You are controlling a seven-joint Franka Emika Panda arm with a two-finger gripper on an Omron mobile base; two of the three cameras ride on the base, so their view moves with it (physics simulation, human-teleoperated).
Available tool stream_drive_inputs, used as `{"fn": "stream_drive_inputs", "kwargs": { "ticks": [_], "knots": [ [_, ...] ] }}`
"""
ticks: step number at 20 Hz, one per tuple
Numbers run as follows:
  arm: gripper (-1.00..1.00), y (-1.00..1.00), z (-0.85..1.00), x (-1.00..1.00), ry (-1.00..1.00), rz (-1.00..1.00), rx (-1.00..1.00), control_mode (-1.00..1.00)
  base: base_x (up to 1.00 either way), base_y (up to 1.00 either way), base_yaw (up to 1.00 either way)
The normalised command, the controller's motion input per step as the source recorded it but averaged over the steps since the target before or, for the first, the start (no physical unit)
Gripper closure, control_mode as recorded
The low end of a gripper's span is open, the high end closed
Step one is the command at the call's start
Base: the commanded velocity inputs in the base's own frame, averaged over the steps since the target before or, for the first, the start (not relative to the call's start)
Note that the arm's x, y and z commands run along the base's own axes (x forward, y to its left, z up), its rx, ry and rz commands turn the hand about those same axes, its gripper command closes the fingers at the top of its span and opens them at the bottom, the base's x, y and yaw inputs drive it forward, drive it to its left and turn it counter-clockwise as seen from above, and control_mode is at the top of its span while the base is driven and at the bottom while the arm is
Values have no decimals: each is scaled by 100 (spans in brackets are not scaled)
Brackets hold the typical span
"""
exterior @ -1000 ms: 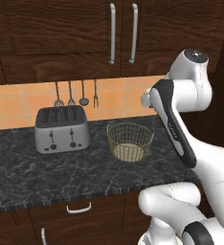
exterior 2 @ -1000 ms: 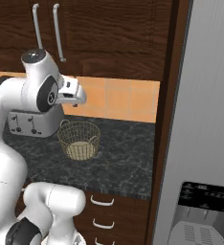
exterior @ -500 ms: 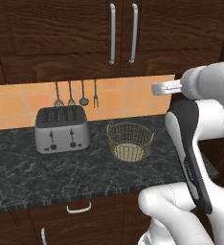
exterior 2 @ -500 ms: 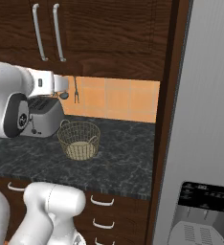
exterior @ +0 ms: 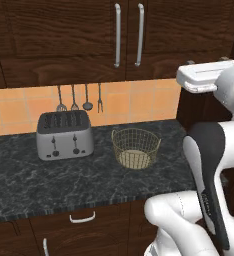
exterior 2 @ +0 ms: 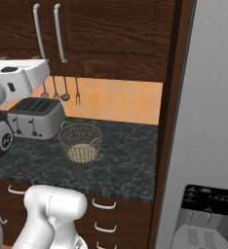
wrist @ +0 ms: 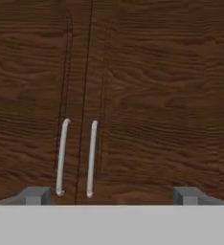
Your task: Open the cabinet, pick up the bread from the cabinet and place it in the basket. Then move the basket to the dining counter.
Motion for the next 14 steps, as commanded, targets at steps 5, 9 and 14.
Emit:
{"fn": "stream_drive_inputs", "kwargs": {
  "ticks": [5,9,14],
  "knots": [
    [-100,28,18,6,-34,0,1,-100,0,0,0],
    [-100,33,-5,97,7,0,0,-100,0,0,0],
    [-100,22,-3,100,8,0,0,-100,0,0,0]
  ]
}}
